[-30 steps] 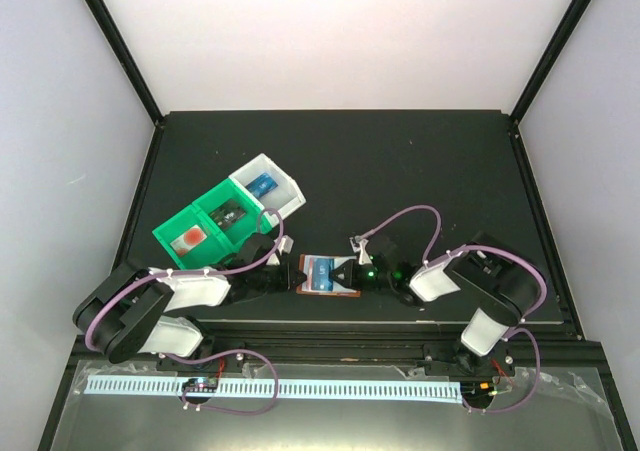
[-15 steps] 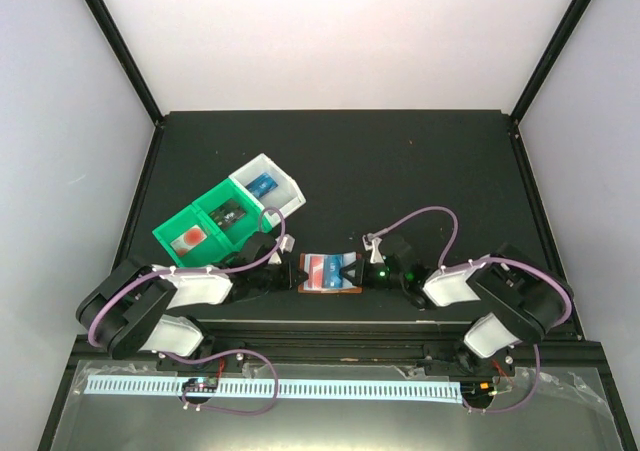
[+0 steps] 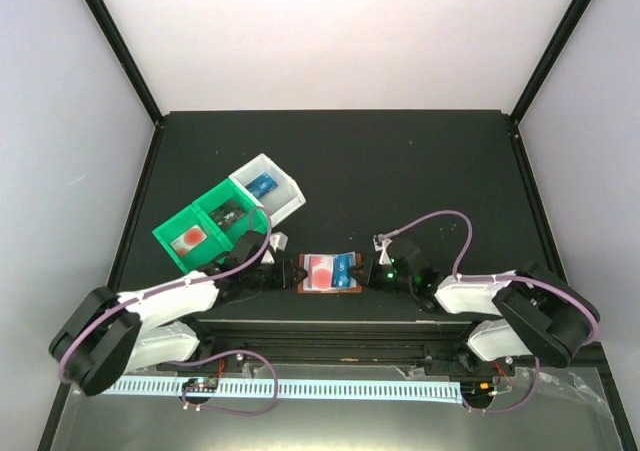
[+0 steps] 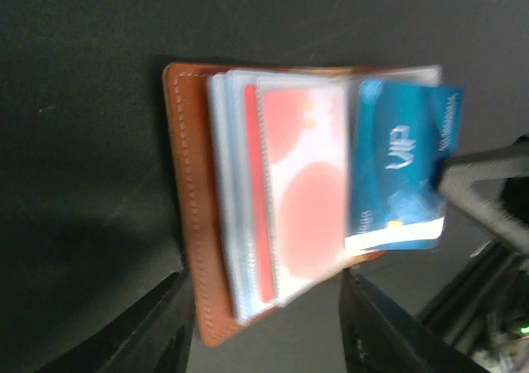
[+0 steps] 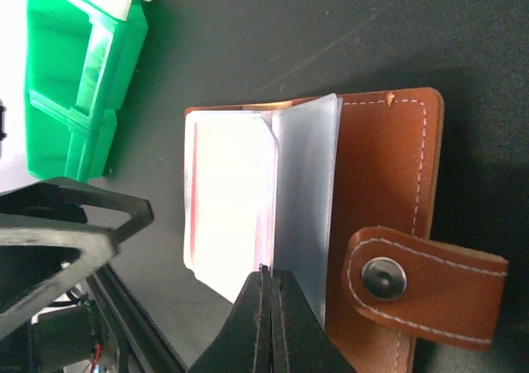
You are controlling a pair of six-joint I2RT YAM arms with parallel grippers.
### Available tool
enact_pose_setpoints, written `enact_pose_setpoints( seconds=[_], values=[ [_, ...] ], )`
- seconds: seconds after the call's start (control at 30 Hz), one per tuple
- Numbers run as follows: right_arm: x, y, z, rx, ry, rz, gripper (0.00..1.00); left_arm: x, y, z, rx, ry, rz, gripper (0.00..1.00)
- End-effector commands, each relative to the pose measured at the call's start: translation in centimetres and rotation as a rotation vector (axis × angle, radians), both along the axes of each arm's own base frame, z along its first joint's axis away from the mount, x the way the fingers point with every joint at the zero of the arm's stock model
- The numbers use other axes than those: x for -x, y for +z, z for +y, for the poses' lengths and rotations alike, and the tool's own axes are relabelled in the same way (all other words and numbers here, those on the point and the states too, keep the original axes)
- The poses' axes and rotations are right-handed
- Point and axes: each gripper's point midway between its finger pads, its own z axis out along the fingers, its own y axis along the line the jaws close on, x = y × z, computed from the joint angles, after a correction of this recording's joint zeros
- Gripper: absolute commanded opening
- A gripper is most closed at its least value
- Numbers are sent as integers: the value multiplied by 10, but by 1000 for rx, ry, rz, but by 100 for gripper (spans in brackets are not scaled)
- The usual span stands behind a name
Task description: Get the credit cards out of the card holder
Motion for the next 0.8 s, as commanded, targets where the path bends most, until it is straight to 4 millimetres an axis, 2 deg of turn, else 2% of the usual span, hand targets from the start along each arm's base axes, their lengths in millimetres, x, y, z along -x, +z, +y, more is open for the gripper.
enact_pose_setpoints(
  seconds=[0.0, 0.17, 0.27, 0.4, 0.47, 0.57, 0.77],
  values=[
    [-2, 6, -6, -21, -51, 20, 1, -6, 46, -5, 45, 4, -61, 56],
    [-5, 34, -7, -98, -95, -3, 1, -4, 92, -12, 168, -4, -133, 70],
    [-5, 50, -10, -145, -127, -12, 1, 1, 115, -17, 246, -24, -159, 74],
    [-9, 83, -11, -255, -176, -30, 1, 4, 133, -16, 318, 1, -168, 76],
    [-11, 103, -9, -340, -196, -34, 1, 4, 140, -15, 383, 38, -168, 75],
    [-15, 131, -7, -457, -222, -32, 1, 10, 161, -17, 530, 43, -192, 72],
    [-16, 162, -7, -596, -273, -16, 1, 13, 185, -16, 631, 45, -228, 55]
  ],
)
